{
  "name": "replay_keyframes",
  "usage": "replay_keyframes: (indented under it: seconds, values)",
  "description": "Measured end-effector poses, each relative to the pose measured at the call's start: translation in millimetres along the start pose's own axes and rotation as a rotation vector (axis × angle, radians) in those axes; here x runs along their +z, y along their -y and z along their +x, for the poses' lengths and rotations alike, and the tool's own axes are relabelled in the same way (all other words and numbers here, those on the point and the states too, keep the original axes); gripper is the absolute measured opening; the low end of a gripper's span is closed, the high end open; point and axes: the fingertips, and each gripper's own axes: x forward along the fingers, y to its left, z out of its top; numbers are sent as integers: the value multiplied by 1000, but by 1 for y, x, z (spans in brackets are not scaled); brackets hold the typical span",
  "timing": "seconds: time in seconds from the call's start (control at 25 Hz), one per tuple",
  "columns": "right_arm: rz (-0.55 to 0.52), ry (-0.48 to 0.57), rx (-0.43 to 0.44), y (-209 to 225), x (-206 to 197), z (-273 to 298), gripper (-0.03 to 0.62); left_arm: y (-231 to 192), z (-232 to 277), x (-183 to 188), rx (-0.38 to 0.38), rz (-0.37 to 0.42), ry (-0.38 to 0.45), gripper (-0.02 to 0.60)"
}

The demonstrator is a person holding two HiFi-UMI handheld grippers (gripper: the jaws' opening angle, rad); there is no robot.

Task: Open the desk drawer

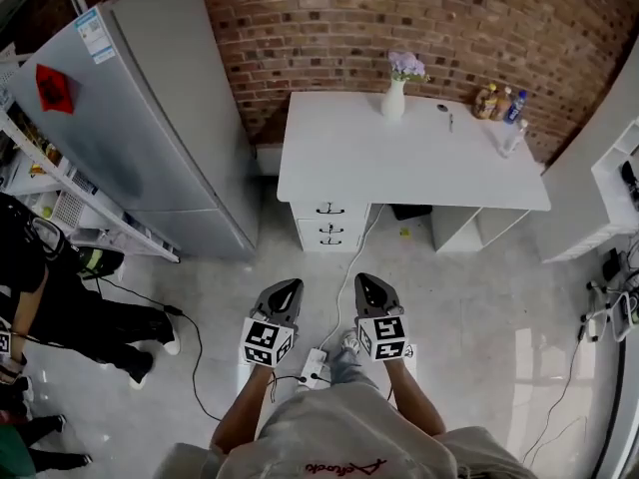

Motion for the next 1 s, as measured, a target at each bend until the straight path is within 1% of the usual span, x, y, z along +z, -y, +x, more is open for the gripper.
replay_keyframes:
  seconds: [0.12, 0.24, 0.4, 0.52, 0.64, 0.8, 1.0]
  values:
    - [2, -6, 24, 28, 12, 25, 17, -8, 37, 12, 15, -9, -13, 12]
    - [1, -24, 45, 46, 17, 46, 17, -16, 57, 18, 39, -16, -20, 12]
    - [-3, -42, 63, 55, 19, 64, 17, -27, 68, 19, 61, -35, -24, 12]
    - [-9, -50, 66, 51, 23, 80, 17, -44, 73, 20, 67, -48, -24, 12]
    - [-10, -60, 52, 46, 24, 93, 17, -60, 80, 20, 51, -57, -20, 12]
    - [-9, -58, -2, 40, 30, 113, 17, -86, 90, 22, 8, -44, -15, 12]
    - [4, -55, -57, 26, 35, 126, 17, -109, 88, 23, -40, -47, -17, 12]
